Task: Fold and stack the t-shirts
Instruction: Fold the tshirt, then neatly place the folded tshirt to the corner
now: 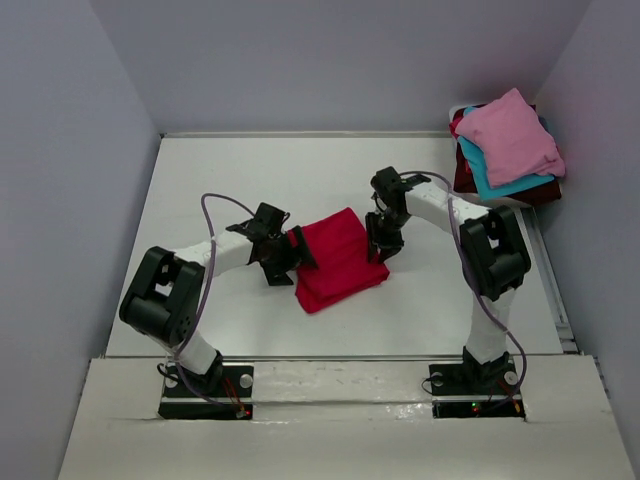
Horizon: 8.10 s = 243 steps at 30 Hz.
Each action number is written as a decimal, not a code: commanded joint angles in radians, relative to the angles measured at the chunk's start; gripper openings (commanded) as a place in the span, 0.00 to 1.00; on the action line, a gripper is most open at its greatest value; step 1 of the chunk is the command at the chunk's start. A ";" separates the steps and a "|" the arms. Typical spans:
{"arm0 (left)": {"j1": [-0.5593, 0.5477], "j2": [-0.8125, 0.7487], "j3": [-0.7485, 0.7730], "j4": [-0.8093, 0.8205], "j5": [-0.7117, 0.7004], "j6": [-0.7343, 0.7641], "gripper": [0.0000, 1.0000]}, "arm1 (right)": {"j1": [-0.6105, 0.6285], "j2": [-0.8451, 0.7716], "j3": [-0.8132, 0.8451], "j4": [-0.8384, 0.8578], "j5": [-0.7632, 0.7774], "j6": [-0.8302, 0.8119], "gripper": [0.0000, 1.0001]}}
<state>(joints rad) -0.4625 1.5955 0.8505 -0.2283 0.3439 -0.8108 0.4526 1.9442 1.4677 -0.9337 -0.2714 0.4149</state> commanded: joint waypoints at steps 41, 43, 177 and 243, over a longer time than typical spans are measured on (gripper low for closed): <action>0.079 -0.052 -0.254 0.297 0.063 -0.070 0.97 | 0.008 0.102 -0.076 0.134 -0.031 0.009 0.42; 0.088 -0.054 -0.264 0.300 0.056 -0.067 0.97 | 0.008 0.104 -0.073 0.131 -0.031 0.007 0.42; 0.337 0.195 0.531 0.047 -0.401 0.211 0.06 | 0.008 -0.030 -0.076 0.038 0.070 0.036 0.80; 0.737 0.624 1.003 0.214 -0.335 0.128 0.06 | 0.017 0.183 0.282 -0.283 0.135 0.050 0.80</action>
<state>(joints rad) 0.2543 2.2375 1.8015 -0.0982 0.0399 -0.6811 0.4595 2.1075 1.6772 -1.1580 -0.1516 0.4503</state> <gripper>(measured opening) 0.252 0.796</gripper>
